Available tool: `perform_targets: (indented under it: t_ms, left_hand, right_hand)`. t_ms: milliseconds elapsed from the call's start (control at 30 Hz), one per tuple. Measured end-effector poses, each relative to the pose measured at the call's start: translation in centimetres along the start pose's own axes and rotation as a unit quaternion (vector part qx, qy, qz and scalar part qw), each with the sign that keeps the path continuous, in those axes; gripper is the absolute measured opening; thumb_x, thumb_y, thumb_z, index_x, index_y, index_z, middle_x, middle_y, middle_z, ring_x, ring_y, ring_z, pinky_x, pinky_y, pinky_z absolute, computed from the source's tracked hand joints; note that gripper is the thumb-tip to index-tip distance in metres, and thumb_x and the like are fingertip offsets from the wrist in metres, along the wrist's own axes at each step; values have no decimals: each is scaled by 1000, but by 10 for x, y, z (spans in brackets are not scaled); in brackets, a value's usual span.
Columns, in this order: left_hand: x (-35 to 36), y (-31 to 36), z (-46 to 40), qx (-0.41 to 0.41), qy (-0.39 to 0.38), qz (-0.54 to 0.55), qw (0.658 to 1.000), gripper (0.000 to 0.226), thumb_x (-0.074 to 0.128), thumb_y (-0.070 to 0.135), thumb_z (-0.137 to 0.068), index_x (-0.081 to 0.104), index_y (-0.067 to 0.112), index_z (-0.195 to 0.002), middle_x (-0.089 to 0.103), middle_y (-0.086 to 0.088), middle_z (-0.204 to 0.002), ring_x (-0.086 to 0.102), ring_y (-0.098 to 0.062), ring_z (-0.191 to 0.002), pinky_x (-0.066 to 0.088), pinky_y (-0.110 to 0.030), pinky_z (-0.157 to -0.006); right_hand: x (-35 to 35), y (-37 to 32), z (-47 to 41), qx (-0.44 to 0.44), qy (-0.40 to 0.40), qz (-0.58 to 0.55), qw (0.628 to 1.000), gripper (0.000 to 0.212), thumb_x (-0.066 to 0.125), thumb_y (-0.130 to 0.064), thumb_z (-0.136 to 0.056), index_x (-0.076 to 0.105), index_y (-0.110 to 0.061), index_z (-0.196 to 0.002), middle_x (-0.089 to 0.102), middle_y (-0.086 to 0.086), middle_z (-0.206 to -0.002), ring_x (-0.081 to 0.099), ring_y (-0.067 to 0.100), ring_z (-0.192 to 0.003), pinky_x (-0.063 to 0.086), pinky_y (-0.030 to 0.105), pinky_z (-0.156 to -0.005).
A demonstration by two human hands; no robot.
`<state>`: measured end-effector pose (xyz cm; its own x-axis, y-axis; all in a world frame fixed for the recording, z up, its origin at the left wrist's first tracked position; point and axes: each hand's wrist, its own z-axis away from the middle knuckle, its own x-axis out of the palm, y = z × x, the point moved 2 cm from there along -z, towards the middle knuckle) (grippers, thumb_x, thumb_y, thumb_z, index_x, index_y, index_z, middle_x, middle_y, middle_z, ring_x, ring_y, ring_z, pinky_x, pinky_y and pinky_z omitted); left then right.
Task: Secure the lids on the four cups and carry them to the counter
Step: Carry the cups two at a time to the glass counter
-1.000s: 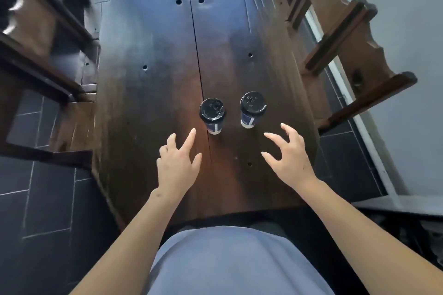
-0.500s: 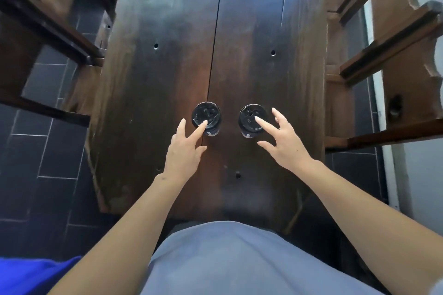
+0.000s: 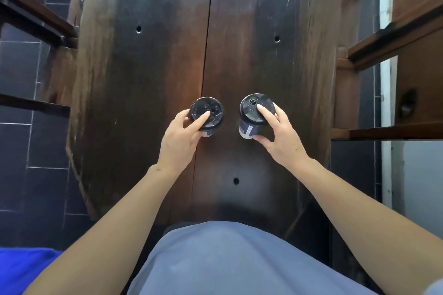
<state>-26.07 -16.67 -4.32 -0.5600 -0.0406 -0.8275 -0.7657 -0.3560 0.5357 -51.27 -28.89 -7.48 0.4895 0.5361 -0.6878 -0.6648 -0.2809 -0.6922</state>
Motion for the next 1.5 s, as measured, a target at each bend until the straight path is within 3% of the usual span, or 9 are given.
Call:
perform_targets:
  t_ms: [100,333,500,633,733,967,1067,1233,1500]
  left_hand:
    - [3,-5,-18,14,5,17,1000,53,79,2,-93,67,13,-144,62,-22,-142,68,-37,-117,60,-46,-96]
    - [16,-13,-49,-1,-35,79,996,62,75,1,-96,56,15,-152,48,-17,-158,58,-31,-135,48,-35,-108]
    - [22,-14,-64,-10,-66,99,993,67,76,-1,-95,50,14,-155,39,-18,-164,46,-31,-147,38,-27,-113]
    - [26,-16,-75,-3,-78,124,989,68,77,-1,-94,49,14,-155,35,-19,-165,42,-28,-148,37,-23,-115]
    - [29,-18,-85,-8,-64,156,986,69,77,-2,-93,49,16,-154,36,-19,-163,36,-9,-144,32,-4,-111]
    - [37,-11,-96,-3,-64,177,982,66,76,-7,-91,54,16,-149,36,-20,-158,33,7,-127,30,5,-105]
    - [37,-7,-95,-15,-58,179,982,66,76,-6,-91,54,18,-148,36,-18,-158,35,-4,-136,33,0,-110]
    - [27,-1,-84,-49,-43,202,977,66,78,-5,-91,55,20,-147,41,-14,-154,44,-24,-144,46,-39,-119]
    - [-6,24,-29,-36,12,223,974,65,77,-8,-90,57,19,-146,43,-15,-152,47,-27,-142,52,-48,-113]
  right_hand:
    - [3,2,-12,7,8,-5,1000,82,83,-16,-87,39,-27,-155,36,6,-161,41,24,-146,42,40,-118]
    - [12,0,-29,28,28,-56,998,86,87,-14,-82,36,-32,-149,38,8,-156,47,20,-137,40,14,-107]
    - [16,5,-41,46,43,-81,995,90,90,-10,-77,37,-29,-148,38,6,-151,48,17,-135,52,37,-108]
    - [17,9,-51,46,51,-89,994,92,91,-9,-76,36,-29,-147,38,8,-150,49,22,-136,53,39,-106]
    - [19,9,-60,46,49,-97,993,91,91,-9,-76,36,-28,-147,38,9,-150,48,20,-137,56,42,-102]
    - [25,5,-71,30,45,-111,992,88,88,-6,-76,38,-28,-145,33,5,-148,45,12,-134,56,42,-101]
    - [26,4,-70,34,51,-108,992,88,88,-7,-76,37,-31,-144,33,3,-147,45,10,-132,56,40,-102]
    - [23,-4,-59,44,60,-115,991,87,89,-6,-76,38,-34,-142,35,2,-145,45,8,-131,54,36,-104]
    - [-4,-32,-18,-4,106,-145,984,91,89,-4,-75,37,-33,-144,37,5,-147,47,11,-134,59,39,-99]
